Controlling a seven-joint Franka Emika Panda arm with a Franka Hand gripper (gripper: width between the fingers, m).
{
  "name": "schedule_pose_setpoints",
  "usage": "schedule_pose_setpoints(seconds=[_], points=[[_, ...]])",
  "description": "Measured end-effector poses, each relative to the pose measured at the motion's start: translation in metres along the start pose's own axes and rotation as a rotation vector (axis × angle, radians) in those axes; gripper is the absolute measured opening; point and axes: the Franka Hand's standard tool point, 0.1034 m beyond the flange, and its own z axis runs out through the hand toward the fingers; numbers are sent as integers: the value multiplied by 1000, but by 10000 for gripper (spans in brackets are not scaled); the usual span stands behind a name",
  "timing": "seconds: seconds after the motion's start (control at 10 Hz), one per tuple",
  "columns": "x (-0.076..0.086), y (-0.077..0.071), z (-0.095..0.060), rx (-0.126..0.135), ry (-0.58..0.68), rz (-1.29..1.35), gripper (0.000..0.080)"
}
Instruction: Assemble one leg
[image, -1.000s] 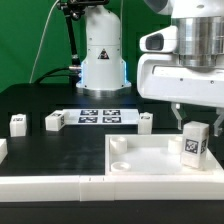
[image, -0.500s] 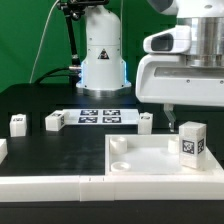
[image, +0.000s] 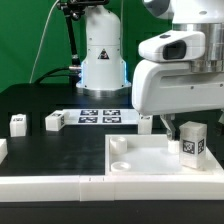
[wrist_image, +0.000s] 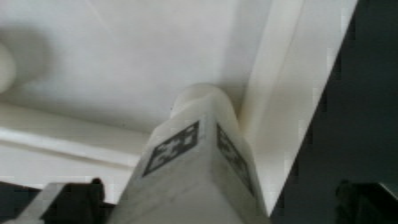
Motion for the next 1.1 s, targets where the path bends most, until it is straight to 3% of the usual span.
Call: schedule_pose_setpoints(seconds=[0.4, 0.6, 0.7, 0.8, 1.1], points=[[-3, -1, 1, 4, -13, -203, 649], [-3, 0, 2, 4, -14, -203, 413], [-3, 0, 1, 3, -13, -203, 413], [-4, 1, 2, 3, -14, -201, 290], [-4, 1, 2, 3, -14, -171, 290]])
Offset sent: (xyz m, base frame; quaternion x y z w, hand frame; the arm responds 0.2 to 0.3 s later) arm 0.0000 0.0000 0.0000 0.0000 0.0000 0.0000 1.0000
